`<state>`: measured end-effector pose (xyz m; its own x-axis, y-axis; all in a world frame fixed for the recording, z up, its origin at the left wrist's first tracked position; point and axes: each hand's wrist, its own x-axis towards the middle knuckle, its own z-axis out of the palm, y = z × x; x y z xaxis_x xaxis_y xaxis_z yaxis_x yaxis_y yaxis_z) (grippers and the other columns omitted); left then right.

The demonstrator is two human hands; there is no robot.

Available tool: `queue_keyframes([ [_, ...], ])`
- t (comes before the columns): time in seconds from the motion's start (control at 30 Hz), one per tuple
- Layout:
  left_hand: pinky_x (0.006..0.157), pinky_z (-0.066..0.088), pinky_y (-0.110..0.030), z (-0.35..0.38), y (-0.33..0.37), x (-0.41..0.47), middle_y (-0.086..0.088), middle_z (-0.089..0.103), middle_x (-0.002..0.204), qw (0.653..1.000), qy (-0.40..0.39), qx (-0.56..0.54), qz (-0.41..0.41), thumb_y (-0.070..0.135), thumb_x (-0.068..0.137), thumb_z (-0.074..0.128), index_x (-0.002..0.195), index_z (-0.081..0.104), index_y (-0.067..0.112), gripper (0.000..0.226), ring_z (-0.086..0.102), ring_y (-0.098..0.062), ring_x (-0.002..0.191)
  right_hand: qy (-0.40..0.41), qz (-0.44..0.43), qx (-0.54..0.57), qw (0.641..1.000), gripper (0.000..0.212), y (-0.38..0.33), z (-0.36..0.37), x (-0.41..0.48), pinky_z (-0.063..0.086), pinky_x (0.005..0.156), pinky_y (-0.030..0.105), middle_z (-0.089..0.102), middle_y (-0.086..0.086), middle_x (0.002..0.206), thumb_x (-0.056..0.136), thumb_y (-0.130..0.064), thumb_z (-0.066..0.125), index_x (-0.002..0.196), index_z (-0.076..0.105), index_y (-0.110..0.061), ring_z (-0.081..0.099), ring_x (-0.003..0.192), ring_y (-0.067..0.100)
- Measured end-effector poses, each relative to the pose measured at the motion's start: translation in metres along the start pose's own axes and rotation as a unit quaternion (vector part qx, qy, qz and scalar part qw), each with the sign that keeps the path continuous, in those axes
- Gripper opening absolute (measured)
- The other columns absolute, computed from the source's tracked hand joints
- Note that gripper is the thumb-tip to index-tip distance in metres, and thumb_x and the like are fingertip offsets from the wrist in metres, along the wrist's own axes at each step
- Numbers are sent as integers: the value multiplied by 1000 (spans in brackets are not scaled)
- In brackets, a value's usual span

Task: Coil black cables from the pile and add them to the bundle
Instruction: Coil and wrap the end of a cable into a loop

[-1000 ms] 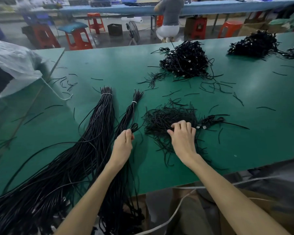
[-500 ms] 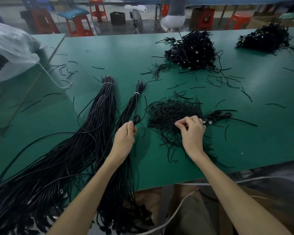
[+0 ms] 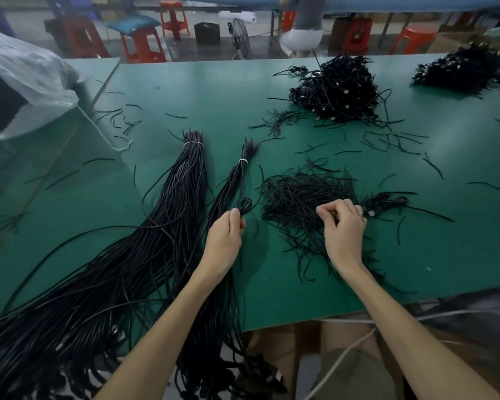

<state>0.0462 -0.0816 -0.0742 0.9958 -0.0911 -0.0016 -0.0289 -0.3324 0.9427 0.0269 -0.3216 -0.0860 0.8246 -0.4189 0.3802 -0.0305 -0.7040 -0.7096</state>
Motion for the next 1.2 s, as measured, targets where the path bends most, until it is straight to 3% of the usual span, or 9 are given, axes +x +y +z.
queue_keyframes([
  [0.17,58,30,-35,1,-2,1,10,36,62,1000,2,-10,3,37,112,29,75,46,21,44,33,-12,55,6,19,14,1000,15,-1,0,-1,35,94,36,58,-5,94,104,-26,57,98,63,-15,44,95,13],
  [0.47,61,30,-39,1,2,-1,8,36,65,1000,-2,-12,-2,37,113,28,74,43,22,44,33,-13,57,72,4,81,994,18,-14,-13,-4,44,94,53,64,0,95,105,-25,56,103,66,-10,52,93,18],
  [0.57,63,33,-38,2,3,-1,7,38,66,1000,0,-2,0,36,113,28,75,45,20,44,35,-14,59,79,-42,69,994,19,-28,-29,4,38,103,31,73,-2,99,103,-26,60,110,72,-12,59,95,18],
  [0.63,63,33,-38,2,5,-1,5,39,66,1000,0,0,2,36,113,28,77,46,18,44,36,-15,60,81,-84,56,992,17,-45,-37,8,32,99,17,75,-6,102,100,-25,65,110,75,-15,63,96,13],
  [0.73,62,33,-39,1,5,-3,3,38,67,1000,-3,-8,6,34,113,28,77,46,16,44,35,-15,60,42,-86,125,987,16,-70,-38,0,41,98,17,77,-10,103,97,-23,70,110,78,-18,67,100,6],
  [0.83,62,33,-39,0,7,-5,5,38,67,1000,-4,-20,6,36,113,29,77,45,18,43,35,-13,60,-35,49,366,929,15,-97,-18,-15,56,82,22,80,1,99,95,-12,71,108,79,-13,74,94,12],
  [0.93,62,34,-43,0,5,-4,3,41,67,999,-1,-34,3,36,113,30,77,47,19,43,37,-16,62,-103,152,478,859,16,-112,12,-34,52,70,22,79,12,99,92,-11,73,106,80,-9,67,79,13],
  [1.07,65,40,-49,-1,2,-2,-21,57,79,998,-20,-62,18,39,113,30,83,55,13,46,47,-25,69,-163,230,528,801,24,-118,39,-51,47,68,27,75,18,96,83,-19,77,104,81,-8,60,74,14],
  [1.2,65,43,-44,-1,1,-2,-12,61,80,998,-19,-57,15,42,112,29,89,60,13,48,52,-22,68,-138,278,514,799,15,-112,48,-53,46,68,29,77,16,98,91,-10,73,104,81,-9,60,73,14],
])
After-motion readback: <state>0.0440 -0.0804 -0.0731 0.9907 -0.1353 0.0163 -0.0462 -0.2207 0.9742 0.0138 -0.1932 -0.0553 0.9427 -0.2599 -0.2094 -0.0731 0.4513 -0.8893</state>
